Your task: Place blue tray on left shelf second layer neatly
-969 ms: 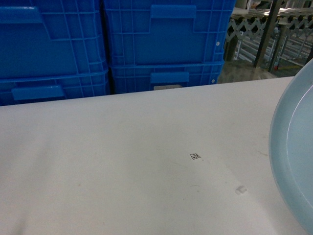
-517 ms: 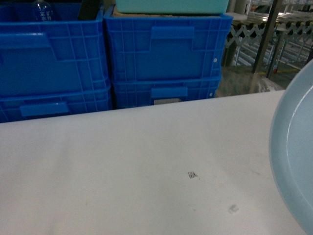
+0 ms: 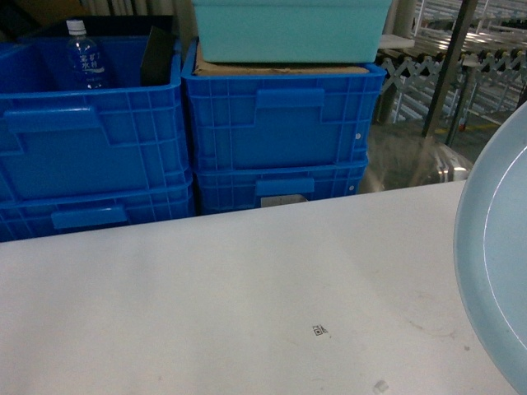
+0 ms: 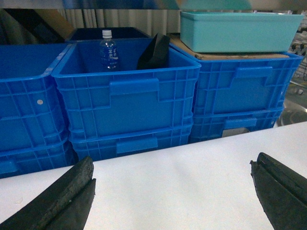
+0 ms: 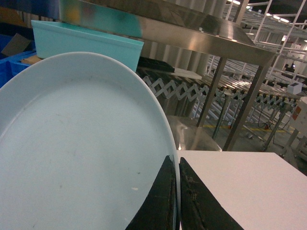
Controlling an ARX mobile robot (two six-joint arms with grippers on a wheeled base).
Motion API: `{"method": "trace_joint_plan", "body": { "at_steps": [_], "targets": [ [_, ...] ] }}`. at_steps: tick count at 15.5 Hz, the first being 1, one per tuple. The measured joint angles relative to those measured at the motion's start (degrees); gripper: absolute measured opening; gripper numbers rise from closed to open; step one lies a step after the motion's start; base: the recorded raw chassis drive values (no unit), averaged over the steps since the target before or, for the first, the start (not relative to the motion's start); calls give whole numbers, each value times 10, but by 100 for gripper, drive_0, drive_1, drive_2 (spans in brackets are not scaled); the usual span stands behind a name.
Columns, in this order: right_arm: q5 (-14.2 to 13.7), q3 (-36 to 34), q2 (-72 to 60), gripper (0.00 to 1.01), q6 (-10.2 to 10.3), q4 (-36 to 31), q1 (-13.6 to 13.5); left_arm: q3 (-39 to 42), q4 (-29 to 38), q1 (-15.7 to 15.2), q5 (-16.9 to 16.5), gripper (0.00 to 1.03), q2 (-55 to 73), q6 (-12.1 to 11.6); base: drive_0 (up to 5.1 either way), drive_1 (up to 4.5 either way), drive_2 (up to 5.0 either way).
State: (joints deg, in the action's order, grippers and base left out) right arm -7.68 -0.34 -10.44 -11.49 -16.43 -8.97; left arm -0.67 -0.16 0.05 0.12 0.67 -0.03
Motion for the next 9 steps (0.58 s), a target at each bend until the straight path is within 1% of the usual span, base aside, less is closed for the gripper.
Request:
{"method": "trace_joint_plan", "body": {
  "at_steps": [9],
  "targets": [
    [0, 0, 0, 2, 0, 0, 0, 0, 0, -1, -1, 98, 0, 0, -158, -158, -158]
  ]
}}
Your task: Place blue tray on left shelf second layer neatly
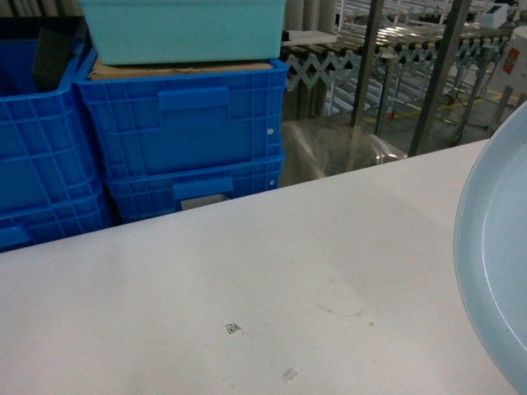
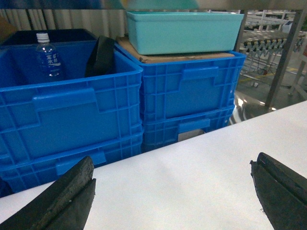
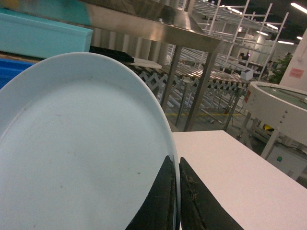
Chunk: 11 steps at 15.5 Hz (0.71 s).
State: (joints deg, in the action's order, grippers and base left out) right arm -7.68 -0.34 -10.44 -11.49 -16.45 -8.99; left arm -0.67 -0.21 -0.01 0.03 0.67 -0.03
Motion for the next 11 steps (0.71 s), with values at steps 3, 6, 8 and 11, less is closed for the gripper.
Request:
{"method": "trace_joint_plan", "body": {
  "at_steps": [3, 6, 8, 11],
  "targets": [
    [0, 0, 0, 2, 0, 0, 0, 0, 0, 0, 0, 98, 0, 0, -156, -156, -156],
    [0, 0, 0, 2, 0, 0, 0, 0, 0, 0, 0, 98, 0, 0, -157, -157, -157],
    [0, 0, 0, 2, 0, 0, 0, 0, 0, 0, 0, 98, 0, 0, -154, -154, -154],
    [0, 0, 0, 2, 0, 0, 0, 0, 0, 0, 0, 98, 0, 0, -162, -162, -162]
  ]
}}
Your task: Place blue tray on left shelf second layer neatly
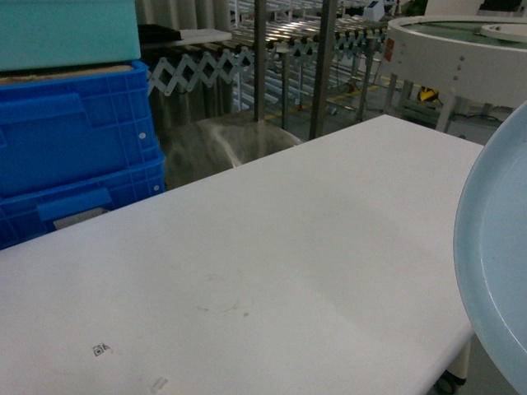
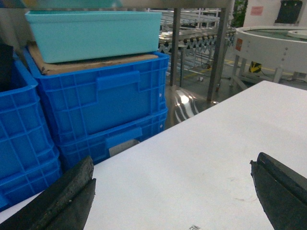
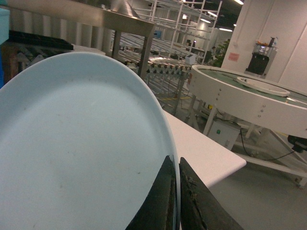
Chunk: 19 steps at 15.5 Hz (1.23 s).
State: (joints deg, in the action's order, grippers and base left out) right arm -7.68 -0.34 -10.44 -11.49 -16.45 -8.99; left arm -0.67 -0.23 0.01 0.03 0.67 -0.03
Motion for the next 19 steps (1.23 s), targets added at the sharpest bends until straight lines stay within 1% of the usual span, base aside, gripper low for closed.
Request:
{"method": "trace_joint_plan", "body": {
  "at_steps": [19],
  "targets": [
    [0, 0, 0, 2, 0, 0, 0, 0, 0, 0, 0, 98, 0, 0, -160, -160, -160]
  ]
}}
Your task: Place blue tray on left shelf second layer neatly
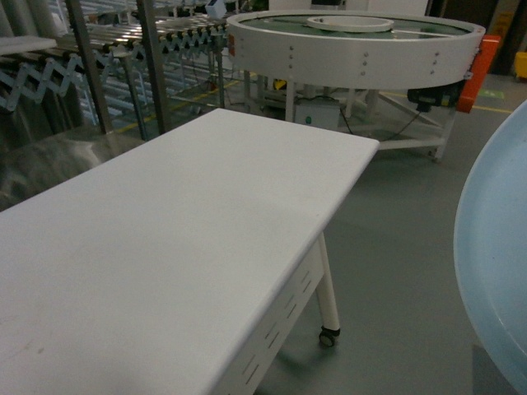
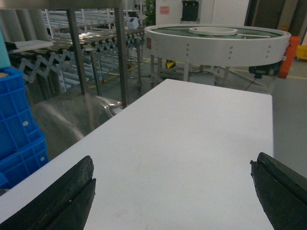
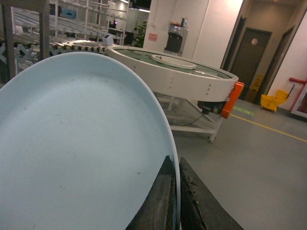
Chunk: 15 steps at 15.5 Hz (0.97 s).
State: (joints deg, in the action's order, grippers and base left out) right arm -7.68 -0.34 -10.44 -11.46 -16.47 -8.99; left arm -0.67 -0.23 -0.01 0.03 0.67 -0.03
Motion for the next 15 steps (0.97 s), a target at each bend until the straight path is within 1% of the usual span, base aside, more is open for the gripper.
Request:
{"method": "trace_joint_plan", "body": {
  "at_steps": [15],
  "targets": [
    [0, 0, 0, 2, 0, 0, 0, 0, 0, 0, 0, 98, 0, 0, -159, -159, -159]
  ]
}}
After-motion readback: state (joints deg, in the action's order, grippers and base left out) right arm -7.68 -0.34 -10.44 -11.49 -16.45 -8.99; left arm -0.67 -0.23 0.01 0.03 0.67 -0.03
